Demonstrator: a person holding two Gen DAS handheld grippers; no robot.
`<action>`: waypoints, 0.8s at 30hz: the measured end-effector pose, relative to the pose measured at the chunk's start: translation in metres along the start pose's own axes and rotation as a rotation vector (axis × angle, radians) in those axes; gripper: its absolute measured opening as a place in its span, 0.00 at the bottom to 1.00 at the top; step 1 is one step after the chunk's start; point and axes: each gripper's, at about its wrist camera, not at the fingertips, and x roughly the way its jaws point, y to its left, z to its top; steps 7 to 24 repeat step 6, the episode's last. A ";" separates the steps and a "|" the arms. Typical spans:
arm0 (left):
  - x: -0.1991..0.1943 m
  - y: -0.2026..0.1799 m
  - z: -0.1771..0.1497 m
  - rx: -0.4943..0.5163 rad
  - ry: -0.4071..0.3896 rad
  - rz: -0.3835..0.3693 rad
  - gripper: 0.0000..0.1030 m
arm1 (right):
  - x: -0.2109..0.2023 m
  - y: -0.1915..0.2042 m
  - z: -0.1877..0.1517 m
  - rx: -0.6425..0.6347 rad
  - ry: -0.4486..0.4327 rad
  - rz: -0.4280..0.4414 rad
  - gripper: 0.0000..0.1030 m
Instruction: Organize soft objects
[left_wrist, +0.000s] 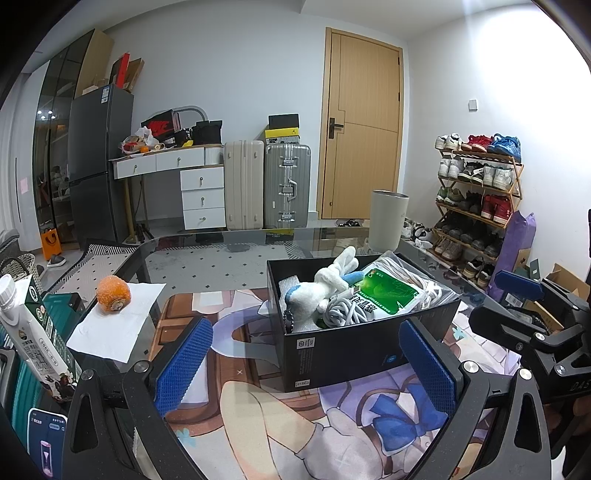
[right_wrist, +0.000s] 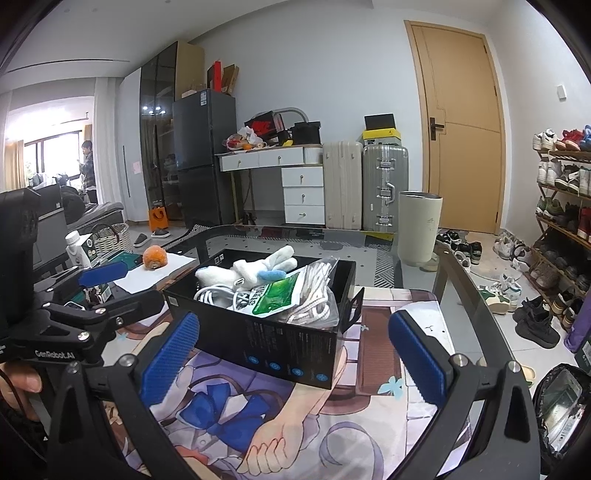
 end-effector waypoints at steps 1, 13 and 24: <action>0.000 0.000 0.000 0.000 0.000 0.000 0.99 | 0.000 0.000 0.000 0.002 -0.001 -0.006 1.00; 0.000 0.000 0.000 0.000 0.000 0.001 0.99 | -0.002 -0.001 0.000 0.006 -0.008 -0.015 1.00; 0.000 0.000 0.000 0.000 0.000 0.001 0.99 | -0.002 -0.001 0.000 0.006 -0.008 -0.015 1.00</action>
